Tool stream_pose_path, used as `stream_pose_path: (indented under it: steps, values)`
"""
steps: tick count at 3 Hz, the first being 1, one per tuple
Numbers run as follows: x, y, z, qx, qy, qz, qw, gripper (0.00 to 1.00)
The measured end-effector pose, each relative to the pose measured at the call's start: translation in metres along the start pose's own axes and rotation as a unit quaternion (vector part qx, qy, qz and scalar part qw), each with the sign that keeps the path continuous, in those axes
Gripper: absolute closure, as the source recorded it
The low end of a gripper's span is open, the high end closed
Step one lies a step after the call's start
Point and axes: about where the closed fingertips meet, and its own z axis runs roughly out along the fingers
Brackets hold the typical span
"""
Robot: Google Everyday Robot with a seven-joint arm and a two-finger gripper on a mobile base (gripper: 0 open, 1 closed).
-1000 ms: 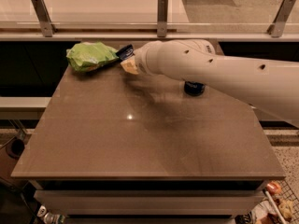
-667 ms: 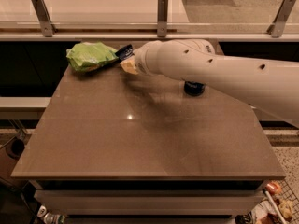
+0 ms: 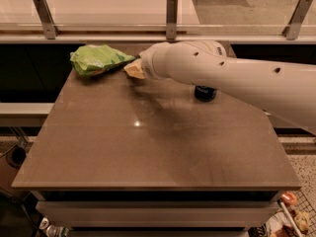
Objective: Move rxbar blueberry near green rice chip bag
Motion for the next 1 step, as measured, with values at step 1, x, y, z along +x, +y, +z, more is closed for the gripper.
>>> stream_pose_path:
  steps: [1]
  values:
    - [-0.0018, 0.0009, -0.0004, 0.000, -0.001, -0.001, 1.0000, 0.00]
